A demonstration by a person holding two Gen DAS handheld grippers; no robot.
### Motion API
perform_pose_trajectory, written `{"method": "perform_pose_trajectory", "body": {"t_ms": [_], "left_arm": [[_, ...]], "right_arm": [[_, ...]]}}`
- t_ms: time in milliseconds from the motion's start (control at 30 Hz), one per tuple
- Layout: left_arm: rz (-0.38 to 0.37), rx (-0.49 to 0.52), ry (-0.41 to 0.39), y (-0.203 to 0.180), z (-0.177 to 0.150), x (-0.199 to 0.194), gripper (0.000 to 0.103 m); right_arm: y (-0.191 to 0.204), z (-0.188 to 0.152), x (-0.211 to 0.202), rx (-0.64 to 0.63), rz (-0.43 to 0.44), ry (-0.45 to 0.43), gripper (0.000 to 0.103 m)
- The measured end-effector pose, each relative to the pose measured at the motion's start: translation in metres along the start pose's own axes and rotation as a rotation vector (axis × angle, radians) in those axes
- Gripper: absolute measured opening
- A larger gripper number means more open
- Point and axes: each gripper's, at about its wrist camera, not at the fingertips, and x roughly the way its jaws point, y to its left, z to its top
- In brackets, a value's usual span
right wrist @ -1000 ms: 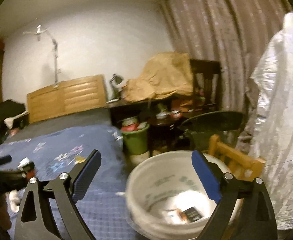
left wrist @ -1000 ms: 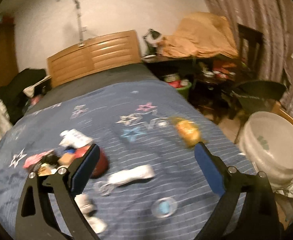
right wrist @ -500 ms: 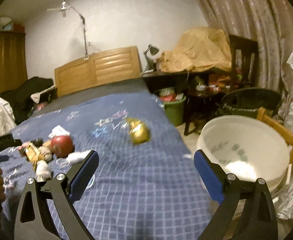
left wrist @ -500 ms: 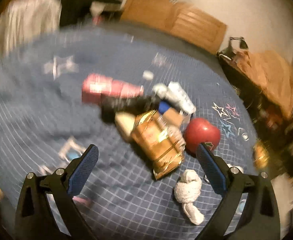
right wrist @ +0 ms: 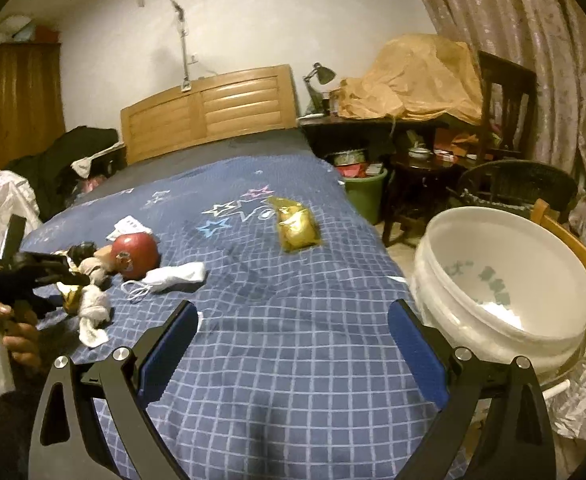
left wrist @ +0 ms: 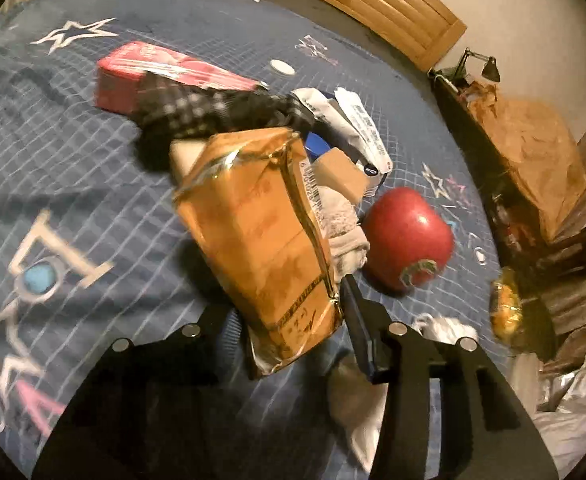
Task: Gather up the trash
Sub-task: 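Grasp the orange paper packet with the left tool while the right tool grasps the white alcohol wipes packet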
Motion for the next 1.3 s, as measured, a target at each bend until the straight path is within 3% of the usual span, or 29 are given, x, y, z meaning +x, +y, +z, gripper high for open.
{"method": "perform_pose_trajectory", "body": {"t_ms": [267,433,667,733,800,900,1000,1133,1200,1300], "left_arm": [[0.062,0.125,-0.095,0.024,-0.015,-0.066,0.045],[0.112,0.165,-0.081,0.050,-0.007,-0.075,0.045],[0.151,0.238,-0.021,0.073,0.002,-0.057,0.045],[0.155,0.234,-0.004,0.080,0.003,-0.046,0.048],[0.147,0.236,-0.003,0.084,0.005,-0.039,0.052],[0.126,0.246,0.001,0.088,0.008,-0.036,0.052],[0.107,0.244,0.002,0.091,0.010,-0.034,0.052],[0.086,0.241,-0.002,0.090,0.009,-0.034,0.055],[0.075,0.240,-0.004,0.090,0.009,-0.034,0.056],[0.048,0.222,-0.006,0.093,0.009,-0.038,0.058]], "right_arm": [[0.032,0.009,0.018,-0.073,0.085,0.060,0.096],[0.074,0.021,0.033,-0.178,0.196,0.073,0.096],[0.165,0.095,0.089,-0.351,0.351,0.019,0.095],[0.198,0.121,0.129,-0.399,0.421,0.099,0.095],[0.239,0.138,0.187,-0.468,0.473,0.263,0.095],[0.287,0.145,0.256,-0.594,0.432,0.445,0.088],[0.310,0.140,0.306,-0.649,0.379,0.577,0.078],[0.321,0.128,0.359,-0.641,0.325,0.714,0.051],[0.321,0.131,0.355,-0.642,0.336,0.678,0.043],[0.307,0.154,0.316,-0.596,0.384,0.526,0.041]]}}
